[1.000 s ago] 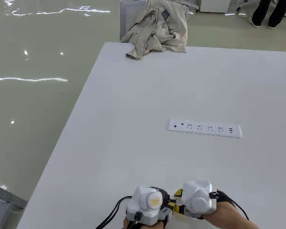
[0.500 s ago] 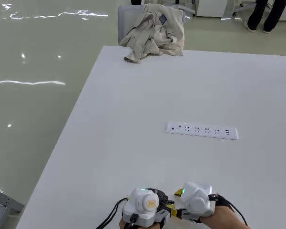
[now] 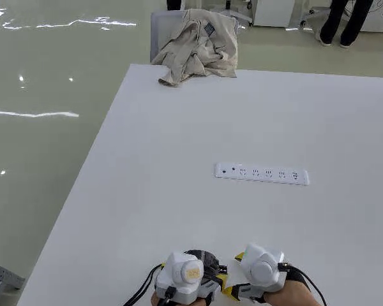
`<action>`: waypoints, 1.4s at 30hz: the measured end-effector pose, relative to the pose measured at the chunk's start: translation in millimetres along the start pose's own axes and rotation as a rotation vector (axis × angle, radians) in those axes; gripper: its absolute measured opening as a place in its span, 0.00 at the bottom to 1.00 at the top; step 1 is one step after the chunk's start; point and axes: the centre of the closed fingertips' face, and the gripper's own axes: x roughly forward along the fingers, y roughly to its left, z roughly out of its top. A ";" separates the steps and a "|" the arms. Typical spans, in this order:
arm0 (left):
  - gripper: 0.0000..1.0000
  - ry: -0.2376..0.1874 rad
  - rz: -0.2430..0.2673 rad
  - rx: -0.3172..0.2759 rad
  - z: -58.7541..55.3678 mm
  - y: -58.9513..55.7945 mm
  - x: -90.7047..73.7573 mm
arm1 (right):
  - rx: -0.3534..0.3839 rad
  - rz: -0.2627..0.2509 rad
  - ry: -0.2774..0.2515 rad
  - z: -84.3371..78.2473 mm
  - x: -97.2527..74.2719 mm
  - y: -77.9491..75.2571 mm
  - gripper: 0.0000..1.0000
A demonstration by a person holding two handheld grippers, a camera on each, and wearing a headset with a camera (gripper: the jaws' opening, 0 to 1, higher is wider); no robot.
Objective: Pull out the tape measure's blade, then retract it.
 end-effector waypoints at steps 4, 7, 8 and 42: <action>0.93 -0.003 -0.007 0.001 -1.0 1.0 -3.8 | 0.030 -0.015 -0.018 2.4 -5.7 2.8 0.57; 0.95 -0.008 -0.019 -0.008 -1.0 0.1 -6.4 | 0.057 -0.030 -0.031 3.1 -7.4 3.0 0.60; 0.96 -0.007 -0.024 -0.010 -1.4 -0.7 -7.0 | 0.067 -0.034 -0.040 4.2 -8.7 3.8 0.61; 1.00 -0.028 -0.071 0.032 -16.8 6.2 -28.1 | 0.277 -0.152 -0.146 -3.9 -41.2 29.0 0.77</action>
